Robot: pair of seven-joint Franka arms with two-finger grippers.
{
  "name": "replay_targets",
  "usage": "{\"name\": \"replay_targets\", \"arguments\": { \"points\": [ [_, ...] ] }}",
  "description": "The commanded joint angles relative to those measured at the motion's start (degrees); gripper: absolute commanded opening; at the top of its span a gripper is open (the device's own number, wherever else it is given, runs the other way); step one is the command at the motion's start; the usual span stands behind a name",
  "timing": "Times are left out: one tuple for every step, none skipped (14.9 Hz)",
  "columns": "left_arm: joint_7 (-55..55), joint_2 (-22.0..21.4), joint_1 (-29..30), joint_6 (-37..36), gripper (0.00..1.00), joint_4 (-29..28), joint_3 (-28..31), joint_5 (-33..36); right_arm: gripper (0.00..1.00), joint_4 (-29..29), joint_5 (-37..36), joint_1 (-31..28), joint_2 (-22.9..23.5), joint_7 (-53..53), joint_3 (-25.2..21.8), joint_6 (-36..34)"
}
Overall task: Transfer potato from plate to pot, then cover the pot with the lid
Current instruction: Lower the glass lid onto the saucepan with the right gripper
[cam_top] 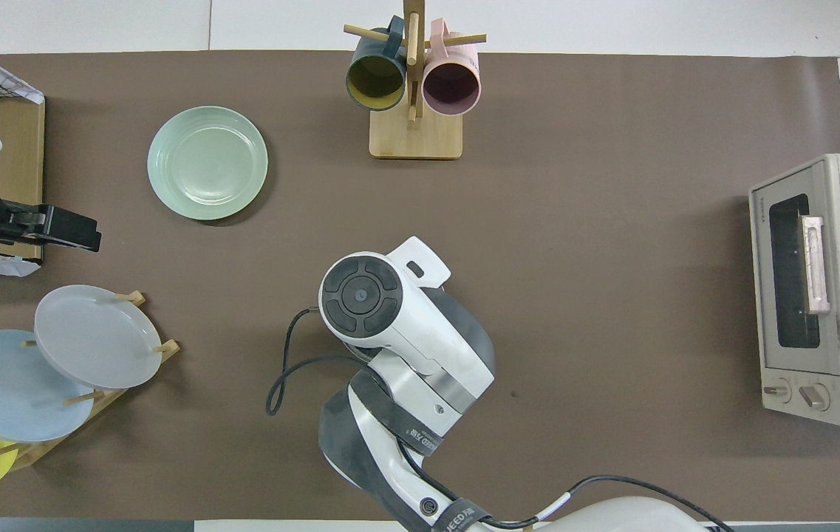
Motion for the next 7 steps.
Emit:
{"name": "replay_targets", "arguments": {
  "points": [
    [-0.9,-1.5,-0.2,1.3,1.0,-1.8,0.4,0.3,0.0,-2.5,-1.6,0.3,-1.1,1.1,-0.1,1.5],
    [-1.1,-1.5,-0.4,1.2,1.0,-1.8,0.5,0.3,0.0,-2.5,-1.6,0.3,-1.0,1.1,0.0,1.5],
    [-1.7,-1.5,-0.4,1.0,1.0,-1.8,0.5,0.4,0.0,-2.5,-1.6,0.3,-1.0,1.1,0.0,1.5],
    [-3.5,-1.5,-0.4,1.0,1.0,-1.8,0.5,0.4,0.0,-2.5,-1.6,0.2,-1.0,1.0,-0.1,1.5],
    [-4.7,-1.5,-0.4,1.1,1.0,-1.8,0.5,0.4,0.04,-2.5,-1.5,0.1,-1.0,1.0,-0.1,1.5],
    [-4.7,-1.5,-0.3,1.1,1.0,-1.7,0.5,0.4,0.31,-2.5,-1.5,0.1,-0.9,1.0,-0.1,1.5],
    [-4.2,-1.5,-0.1,1.1,1.0,-1.7,0.5,0.4,0.65,-2.5,-1.5,0.1,-1.0,1.1,-0.1,1.6]
  ]
}}
